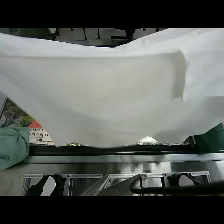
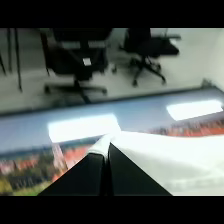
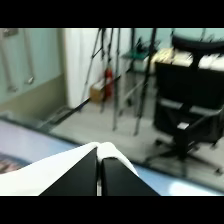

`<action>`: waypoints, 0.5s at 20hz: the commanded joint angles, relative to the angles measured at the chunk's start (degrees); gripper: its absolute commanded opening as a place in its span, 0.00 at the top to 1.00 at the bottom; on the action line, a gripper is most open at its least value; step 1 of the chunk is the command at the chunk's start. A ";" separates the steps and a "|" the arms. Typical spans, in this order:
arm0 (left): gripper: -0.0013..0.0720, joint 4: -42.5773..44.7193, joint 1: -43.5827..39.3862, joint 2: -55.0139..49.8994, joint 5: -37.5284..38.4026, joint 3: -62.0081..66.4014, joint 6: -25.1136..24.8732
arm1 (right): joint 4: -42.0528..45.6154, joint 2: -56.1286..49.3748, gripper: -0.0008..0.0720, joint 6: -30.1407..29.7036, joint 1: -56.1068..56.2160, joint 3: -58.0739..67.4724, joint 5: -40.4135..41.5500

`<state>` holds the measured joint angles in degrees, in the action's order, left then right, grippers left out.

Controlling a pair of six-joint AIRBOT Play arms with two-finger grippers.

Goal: Fold the shirts.

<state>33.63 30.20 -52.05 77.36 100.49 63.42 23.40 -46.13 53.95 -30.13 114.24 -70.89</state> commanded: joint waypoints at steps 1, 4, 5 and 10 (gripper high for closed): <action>0.96 11.21 -12.13 -9.51 -0.50 -7.08 -0.42 | -6.08 -10.80 0.96 0.44 1.79 -4.00 -7.10; 0.96 18.95 -19.85 -20.83 -7.15 -13.16 -0.37 | -3.26 -22.34 0.96 -0.46 8.02 -12.11 -7.43; 0.97 20.06 -21.00 -24.70 -9.03 -14.05 -0.37 | -2.45 -26.21 0.96 -1.05 9.51 -14.10 -6.54; 0.96 20.90 -21.09 -45.44 -11.17 -6.38 0.85 | 0.39 -44.65 0.96 -1.73 11.15 -14.69 3.43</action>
<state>52.53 10.11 -86.85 68.12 90.61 63.37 22.87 -81.36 52.80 -20.14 100.53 -72.34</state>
